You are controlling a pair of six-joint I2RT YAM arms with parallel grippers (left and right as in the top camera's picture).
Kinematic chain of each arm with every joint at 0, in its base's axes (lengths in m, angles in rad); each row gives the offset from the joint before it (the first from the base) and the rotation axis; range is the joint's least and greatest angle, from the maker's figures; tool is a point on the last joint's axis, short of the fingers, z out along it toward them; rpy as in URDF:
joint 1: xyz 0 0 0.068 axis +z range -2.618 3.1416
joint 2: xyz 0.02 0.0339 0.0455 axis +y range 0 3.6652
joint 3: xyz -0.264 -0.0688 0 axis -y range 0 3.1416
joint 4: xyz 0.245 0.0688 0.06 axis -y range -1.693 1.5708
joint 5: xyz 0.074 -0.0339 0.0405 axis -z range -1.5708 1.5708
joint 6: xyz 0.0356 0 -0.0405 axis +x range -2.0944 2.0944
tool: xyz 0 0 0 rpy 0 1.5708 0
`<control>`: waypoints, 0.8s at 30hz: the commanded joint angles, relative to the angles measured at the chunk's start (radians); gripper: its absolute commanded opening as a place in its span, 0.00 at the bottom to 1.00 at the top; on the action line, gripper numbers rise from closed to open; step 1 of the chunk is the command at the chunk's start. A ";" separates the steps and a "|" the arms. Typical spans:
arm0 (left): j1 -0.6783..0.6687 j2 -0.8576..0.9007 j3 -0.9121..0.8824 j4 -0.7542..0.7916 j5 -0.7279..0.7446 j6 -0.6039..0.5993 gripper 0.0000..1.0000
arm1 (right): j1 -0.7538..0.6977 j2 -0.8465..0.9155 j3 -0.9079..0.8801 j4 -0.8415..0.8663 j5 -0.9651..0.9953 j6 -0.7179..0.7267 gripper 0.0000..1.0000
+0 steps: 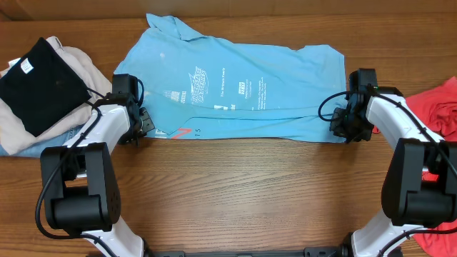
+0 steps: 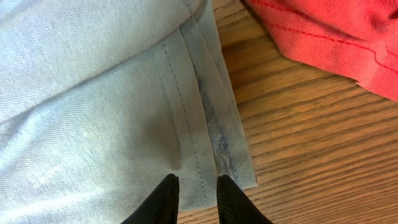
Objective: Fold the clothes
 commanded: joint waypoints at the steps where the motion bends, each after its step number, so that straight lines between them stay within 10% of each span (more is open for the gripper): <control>1: 0.013 0.037 -0.019 -0.014 -0.044 -0.002 0.04 | -0.008 0.006 -0.006 0.007 -0.009 0.000 0.24; 24: 0.013 0.037 -0.019 -0.020 -0.044 -0.002 0.05 | -0.008 0.006 -0.049 0.048 -0.006 0.000 0.20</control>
